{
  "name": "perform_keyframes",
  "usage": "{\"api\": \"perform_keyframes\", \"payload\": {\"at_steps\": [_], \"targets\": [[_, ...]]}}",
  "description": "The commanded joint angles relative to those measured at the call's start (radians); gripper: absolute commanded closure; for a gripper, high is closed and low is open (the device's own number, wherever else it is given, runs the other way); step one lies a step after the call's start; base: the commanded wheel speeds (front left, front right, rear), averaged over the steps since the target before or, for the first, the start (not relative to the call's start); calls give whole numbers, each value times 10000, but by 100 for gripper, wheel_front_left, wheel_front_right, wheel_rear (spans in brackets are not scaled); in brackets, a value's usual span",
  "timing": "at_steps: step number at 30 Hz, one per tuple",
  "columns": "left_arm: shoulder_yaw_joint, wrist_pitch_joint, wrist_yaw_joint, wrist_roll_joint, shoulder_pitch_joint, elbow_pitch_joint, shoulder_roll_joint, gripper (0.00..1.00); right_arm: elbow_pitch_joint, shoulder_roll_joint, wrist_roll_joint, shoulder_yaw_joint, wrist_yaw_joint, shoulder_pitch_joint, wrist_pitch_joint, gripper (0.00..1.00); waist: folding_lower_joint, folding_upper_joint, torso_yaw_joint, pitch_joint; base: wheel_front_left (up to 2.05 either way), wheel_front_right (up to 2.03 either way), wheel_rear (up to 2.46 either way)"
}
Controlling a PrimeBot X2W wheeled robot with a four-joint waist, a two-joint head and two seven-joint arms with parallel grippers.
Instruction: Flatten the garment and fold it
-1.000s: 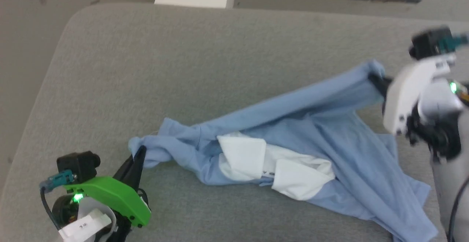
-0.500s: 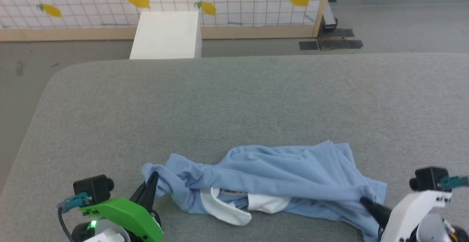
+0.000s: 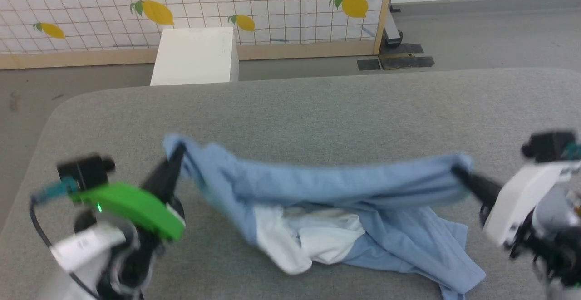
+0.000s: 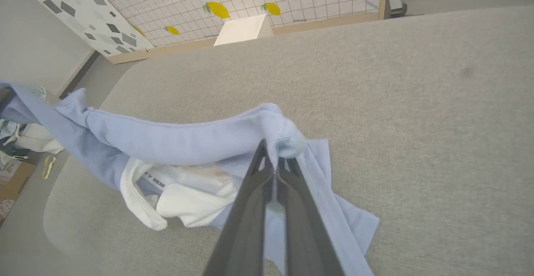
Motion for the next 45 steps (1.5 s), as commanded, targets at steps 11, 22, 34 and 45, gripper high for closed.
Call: {"api": "perform_keyframes", "payload": {"at_steps": [11,22,34,45], "targets": [[-274,1678,-1017,854,-5510,790,603,100,-42,-1697,193,-836,-11,-3885,1841,100,0,45,0,-190,0,0,0],[-345,2198,-1458,1369,-8634,2087,580,100,-45,-1830,88,-1087,-11,-5470,2466,100,0,45,-58,-217,0,0,0],[-505,2907,-1570,2045,-10692,3927,1153,100,483,-943,-914,-1142,-11,-7296,2674,100,0,45,-148,1660,0,0,0],[-150,2107,-1811,3276,-14536,5143,1782,100,1680,814,-3857,-2009,-11,-12025,1385,100,0,45,-504,4991,0,0,0]]}}
